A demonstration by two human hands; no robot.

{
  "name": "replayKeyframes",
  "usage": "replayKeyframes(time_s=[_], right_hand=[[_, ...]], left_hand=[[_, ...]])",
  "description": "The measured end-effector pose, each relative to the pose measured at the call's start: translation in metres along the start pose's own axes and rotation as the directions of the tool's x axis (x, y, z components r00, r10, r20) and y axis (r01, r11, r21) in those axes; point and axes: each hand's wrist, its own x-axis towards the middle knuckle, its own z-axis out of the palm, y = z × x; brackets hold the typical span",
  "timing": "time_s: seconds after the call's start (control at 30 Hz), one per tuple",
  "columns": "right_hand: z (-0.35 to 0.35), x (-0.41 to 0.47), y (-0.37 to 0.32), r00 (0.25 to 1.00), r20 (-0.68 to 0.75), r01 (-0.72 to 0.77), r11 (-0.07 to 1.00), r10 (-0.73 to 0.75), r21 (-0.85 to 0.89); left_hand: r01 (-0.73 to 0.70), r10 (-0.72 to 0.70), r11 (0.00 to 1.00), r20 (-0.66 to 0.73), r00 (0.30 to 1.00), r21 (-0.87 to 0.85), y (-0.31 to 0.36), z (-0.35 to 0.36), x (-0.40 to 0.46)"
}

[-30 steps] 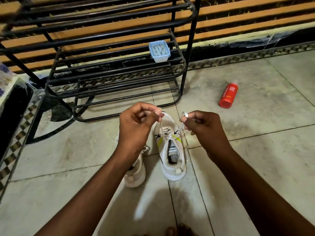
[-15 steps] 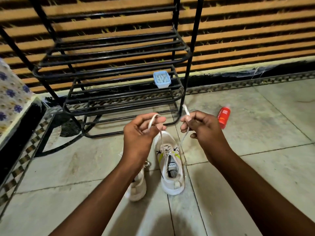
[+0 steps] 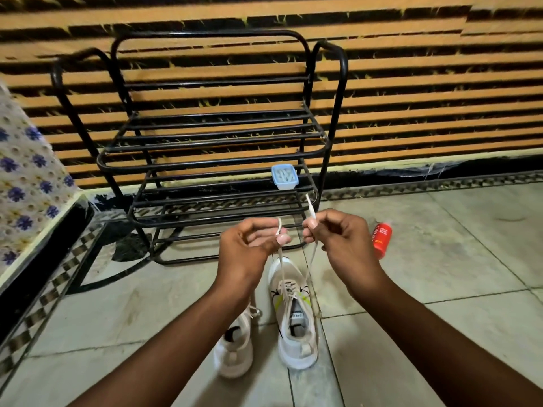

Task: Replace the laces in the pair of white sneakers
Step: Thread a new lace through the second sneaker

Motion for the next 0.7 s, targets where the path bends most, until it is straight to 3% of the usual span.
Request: replayKeyframes(time_s=[0.2,0.7], right_hand=[[0.002,0.001,-0.009,0.988,0.014,-0.153,0.981,0.152,0.121],[0.005,0.007,-0.013,0.968,-0.243,-0.009,0.969,0.071,0.246]], left_hand=[[-0.067,0.067,0.997,0.011,0.998,-0.047,0.02,0.004,0.006],[-0.127,0.118,0.984,0.078,0.99,0.126,0.034,0.016,0.016]])
